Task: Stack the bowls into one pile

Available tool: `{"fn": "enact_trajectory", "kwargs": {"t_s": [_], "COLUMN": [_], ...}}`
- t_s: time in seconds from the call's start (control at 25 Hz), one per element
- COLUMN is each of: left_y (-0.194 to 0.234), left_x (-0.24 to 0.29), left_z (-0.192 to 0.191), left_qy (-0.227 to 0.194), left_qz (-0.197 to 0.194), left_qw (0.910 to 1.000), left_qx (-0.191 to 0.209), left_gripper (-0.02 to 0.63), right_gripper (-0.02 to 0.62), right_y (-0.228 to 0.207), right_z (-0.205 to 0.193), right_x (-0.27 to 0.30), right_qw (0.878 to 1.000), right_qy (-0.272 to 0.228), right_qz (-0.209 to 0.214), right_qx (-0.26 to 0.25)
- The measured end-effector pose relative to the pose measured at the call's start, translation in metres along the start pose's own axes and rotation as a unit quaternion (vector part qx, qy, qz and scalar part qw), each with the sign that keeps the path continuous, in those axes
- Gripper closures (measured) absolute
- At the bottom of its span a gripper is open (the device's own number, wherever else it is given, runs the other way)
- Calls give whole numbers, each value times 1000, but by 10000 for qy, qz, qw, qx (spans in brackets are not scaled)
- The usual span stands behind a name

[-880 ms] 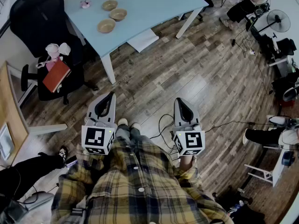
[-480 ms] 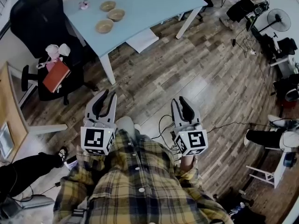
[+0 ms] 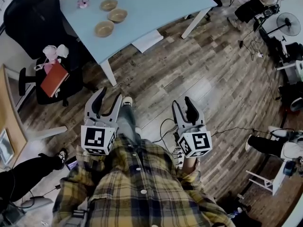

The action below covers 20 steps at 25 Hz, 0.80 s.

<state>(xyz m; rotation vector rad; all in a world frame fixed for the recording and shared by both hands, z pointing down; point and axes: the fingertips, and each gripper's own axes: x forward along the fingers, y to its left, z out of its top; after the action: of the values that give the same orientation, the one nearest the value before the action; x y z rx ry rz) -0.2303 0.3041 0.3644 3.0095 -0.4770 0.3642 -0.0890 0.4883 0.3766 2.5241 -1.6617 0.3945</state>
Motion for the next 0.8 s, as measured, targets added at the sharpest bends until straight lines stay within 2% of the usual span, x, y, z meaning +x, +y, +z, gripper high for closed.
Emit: {"fn": "enact_trajectory", "kwargs": {"t_s": [0.36, 0.6, 0.8], "left_y": [67, 108, 140], "left_x": [97, 147, 174], "left_z": [38, 53, 58], "left_qy": [-18, -43, -33], "left_qz": [-12, -28, 30], "left_qw": [10000, 10000, 10000], "left_qx": [47, 70, 74], "left_gripper": [411, 411, 408], "right_gripper": [423, 422, 382], "right_y": [-29, -42, -43], "right_z": [47, 62, 75], "right_x": [114, 175, 217], "right_qw": [9999, 9999, 9999], "right_qy": [-53, -52, -93], "right_qz": [58, 17, 80], "right_qx": [-126, -97, -41]}}
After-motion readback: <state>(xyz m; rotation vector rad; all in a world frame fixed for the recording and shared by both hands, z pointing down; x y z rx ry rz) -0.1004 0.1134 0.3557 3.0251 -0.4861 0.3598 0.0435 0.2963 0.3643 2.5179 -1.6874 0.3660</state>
